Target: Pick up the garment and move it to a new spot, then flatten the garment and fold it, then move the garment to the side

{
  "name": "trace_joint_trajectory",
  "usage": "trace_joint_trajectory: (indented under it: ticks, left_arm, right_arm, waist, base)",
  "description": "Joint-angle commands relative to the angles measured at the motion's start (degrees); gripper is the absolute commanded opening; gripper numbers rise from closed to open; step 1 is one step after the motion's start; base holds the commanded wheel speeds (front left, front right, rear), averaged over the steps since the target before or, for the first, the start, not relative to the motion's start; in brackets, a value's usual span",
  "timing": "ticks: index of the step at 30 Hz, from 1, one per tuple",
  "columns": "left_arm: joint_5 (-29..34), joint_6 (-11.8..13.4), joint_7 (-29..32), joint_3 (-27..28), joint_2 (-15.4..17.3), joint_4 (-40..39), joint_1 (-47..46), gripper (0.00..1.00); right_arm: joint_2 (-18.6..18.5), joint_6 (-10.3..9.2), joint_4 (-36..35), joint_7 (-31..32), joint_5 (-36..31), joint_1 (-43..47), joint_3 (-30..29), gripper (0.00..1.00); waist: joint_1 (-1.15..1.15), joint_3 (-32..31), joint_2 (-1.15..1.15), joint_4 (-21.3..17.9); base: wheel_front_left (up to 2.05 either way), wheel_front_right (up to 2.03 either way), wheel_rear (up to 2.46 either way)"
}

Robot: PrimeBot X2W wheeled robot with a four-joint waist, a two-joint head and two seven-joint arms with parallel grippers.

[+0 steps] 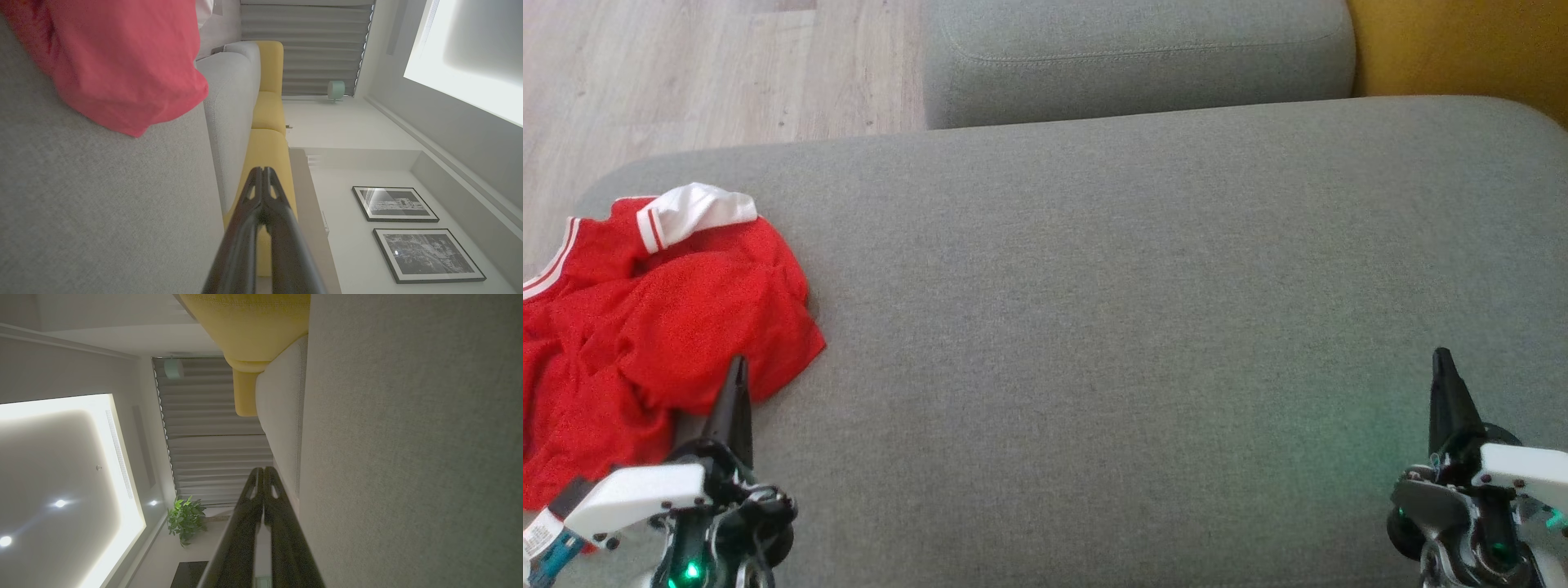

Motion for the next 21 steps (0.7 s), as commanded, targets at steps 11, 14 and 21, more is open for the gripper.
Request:
trace_joint_trajectory:
  ticks: [11,14,21]
  left_arm:
    - [0.7,-0.4,0.4,2.0,0.5,-1.7,-3.1,0.00]
    - [0.7,-0.4,0.4,2.0,0.5,-1.7,-3.1,0.00]
    - [0.2,0.1,-0.6,-0.5,0.0,0.4,0.3,1.00]
  right_arm:
    - [-0.5,0.41,-2.2,0.3,0.4,-3.2,1.2,0.00]
    - [-0.5,0.41,-2.2,0.3,0.4,-3.2,1.2,0.00]
    - [0.0,-0.03,0.3,-0.5,-0.2,0.4,0.4,1.00]
  waist:
    - [0.00,0.0,0.00,0.0]
    - [0.00,0.0,0.00,0.0]
    - [0.00,0.0,0.00,0.0]
  base:
    - [0.00,0.00,0.00]
    - [0.00,0.00,0.00]
    - [0.00,0.00,0.00]
